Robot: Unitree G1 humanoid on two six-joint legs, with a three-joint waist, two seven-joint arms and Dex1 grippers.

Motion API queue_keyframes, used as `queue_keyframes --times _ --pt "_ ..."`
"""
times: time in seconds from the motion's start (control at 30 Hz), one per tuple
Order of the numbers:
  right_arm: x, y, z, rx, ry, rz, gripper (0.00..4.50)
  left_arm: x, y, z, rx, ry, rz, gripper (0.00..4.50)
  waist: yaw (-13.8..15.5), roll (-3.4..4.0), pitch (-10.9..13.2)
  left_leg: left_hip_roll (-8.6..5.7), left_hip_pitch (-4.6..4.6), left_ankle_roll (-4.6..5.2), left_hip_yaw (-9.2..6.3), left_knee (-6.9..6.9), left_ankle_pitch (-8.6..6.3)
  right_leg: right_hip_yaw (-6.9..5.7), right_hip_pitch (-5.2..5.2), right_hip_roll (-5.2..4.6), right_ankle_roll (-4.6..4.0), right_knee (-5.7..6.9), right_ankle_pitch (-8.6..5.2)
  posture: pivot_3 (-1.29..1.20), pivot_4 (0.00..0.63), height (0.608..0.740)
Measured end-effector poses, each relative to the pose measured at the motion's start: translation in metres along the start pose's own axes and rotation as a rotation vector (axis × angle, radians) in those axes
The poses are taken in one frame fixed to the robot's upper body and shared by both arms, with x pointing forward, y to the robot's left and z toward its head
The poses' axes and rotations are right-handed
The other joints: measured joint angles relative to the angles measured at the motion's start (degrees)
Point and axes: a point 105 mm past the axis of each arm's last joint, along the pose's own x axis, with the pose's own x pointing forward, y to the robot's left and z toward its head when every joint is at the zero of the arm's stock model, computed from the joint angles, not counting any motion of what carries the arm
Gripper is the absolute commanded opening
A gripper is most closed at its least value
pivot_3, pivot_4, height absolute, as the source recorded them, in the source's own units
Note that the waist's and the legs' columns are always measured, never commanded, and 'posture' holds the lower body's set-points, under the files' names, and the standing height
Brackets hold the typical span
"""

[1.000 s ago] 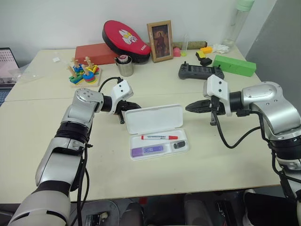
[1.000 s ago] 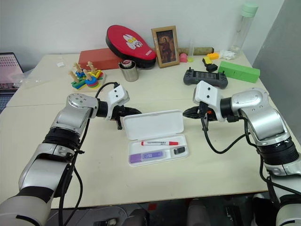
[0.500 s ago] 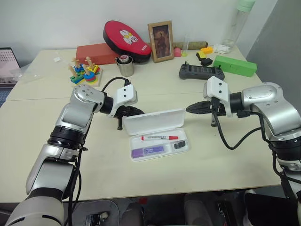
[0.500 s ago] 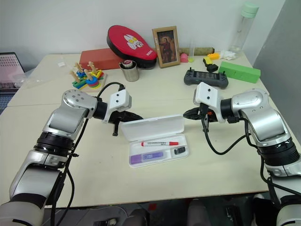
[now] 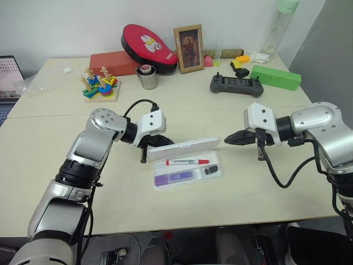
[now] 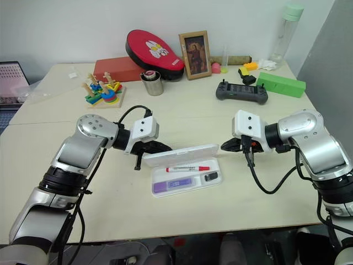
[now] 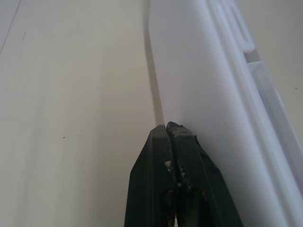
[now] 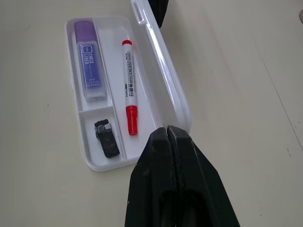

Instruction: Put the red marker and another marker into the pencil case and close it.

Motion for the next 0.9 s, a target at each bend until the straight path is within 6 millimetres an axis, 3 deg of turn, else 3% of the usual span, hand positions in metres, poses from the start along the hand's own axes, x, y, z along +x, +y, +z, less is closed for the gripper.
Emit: queue_keyframes --times 0.2,0.63,0.9 --pt "-0.005 0.011 -0.013 0.02 0.048 0.016 0.0 0.008 -0.024 -0.002 -0.066 -0.028 -0.038 0.02 0.02 0.0 0.0 0.0 0.0 0.0 0.02 0.0 0.0 0.02 0.01 0.0 0.0 -0.02 0.0 0.0 0.15 0.74" --pt "-0.006 0.014 -0.01 0.015 0.036 0.028 0.0 0.008 -0.036 -0.003 -0.105 -0.044 -0.071 0.02 0.12 0.0 0.0 0.0 0.01 0.01 0.03 0.01 -0.01 0.02 0.03 0.0 0.06 -0.02 0.03 0.0 0.15 0.74" --pt "-0.004 0.02 -0.011 0.017 0.036 0.036 0.0 0.031 -0.043 -0.009 -0.112 -0.033 -0.126 0.02 0.17 0.0 0.0 0.0 0.0 0.01 0.04 0.02 -0.01 0.02 0.04 0.0 0.06 -0.05 0.03 0.0 0.15 0.74"
